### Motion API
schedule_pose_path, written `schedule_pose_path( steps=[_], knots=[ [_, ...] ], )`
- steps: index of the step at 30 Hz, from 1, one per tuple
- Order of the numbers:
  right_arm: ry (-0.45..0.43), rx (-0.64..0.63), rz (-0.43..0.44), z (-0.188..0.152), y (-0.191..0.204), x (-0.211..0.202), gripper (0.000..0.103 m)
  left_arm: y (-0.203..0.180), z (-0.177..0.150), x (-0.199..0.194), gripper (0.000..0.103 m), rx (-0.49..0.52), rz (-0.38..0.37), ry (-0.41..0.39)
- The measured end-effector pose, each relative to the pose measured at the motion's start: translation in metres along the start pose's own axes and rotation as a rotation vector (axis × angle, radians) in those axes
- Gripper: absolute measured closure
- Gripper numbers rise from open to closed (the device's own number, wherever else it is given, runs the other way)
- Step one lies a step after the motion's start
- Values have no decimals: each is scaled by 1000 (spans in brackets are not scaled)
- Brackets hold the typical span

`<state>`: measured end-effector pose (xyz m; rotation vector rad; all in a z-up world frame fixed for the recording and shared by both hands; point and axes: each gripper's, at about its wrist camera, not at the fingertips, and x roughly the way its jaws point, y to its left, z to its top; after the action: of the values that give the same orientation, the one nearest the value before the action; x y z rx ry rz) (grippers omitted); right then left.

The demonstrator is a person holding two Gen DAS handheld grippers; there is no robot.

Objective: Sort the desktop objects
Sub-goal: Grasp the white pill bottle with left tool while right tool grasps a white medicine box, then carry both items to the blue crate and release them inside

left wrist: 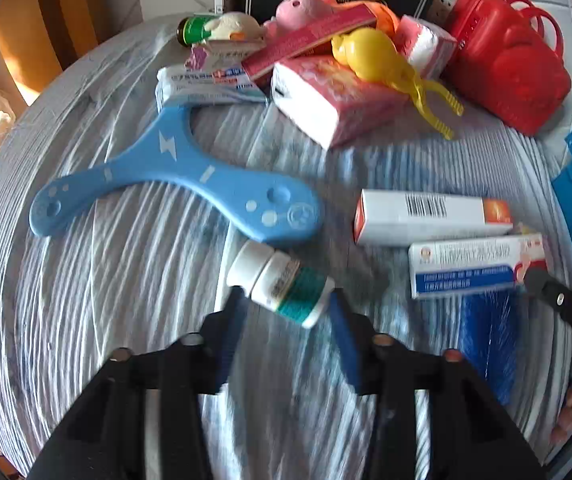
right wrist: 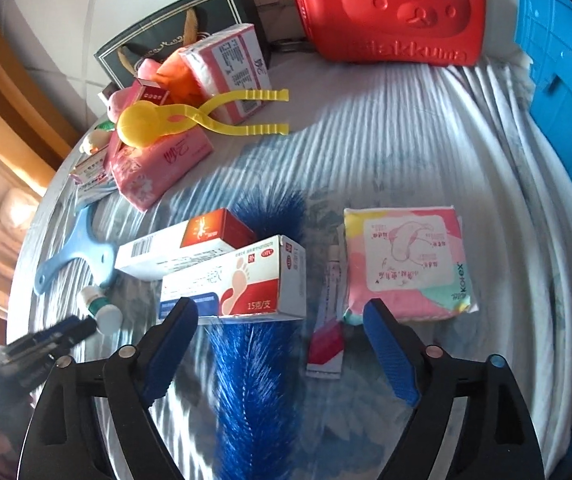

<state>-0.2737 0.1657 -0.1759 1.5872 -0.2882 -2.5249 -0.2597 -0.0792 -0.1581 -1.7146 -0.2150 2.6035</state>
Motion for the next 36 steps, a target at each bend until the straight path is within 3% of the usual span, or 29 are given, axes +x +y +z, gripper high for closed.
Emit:
schedule_pose_path(
  steps=[1,5,8,10,11,12,16,24,30,36],
  knots=[
    [4,0,3,0,0,2,17,-1,3,3,40,0,13,-3],
    [11,-9,18,2,3,5,17,-5,10,28,38,28,77,10],
    [18,-24,23,4,8,10,19,-5,14,43,38,48,81,16],
    [31,-21,33,5,10,18,27,-2,15,52,38,45,64,30],
    [38,-16,35,6,11,22,39,-2,14,50,38,67,68,-7],
    [42,-6,40,6,11,26,45,-2,13,51,38,72,61,-6],
    [-19,-11,70,11,13,13,59,5,5,41,38,54,13,-20],
    [-139,-72,69,10,31,-43,80,-11,-11,-28,38,117,-1,-146],
    [-289,-130,36,-5,46,-115,81,-46,-5,-85,38,176,-32,-259],
    [-490,-156,-25,-31,42,-208,81,-87,-24,-153,38,259,-88,-391]
  ],
)
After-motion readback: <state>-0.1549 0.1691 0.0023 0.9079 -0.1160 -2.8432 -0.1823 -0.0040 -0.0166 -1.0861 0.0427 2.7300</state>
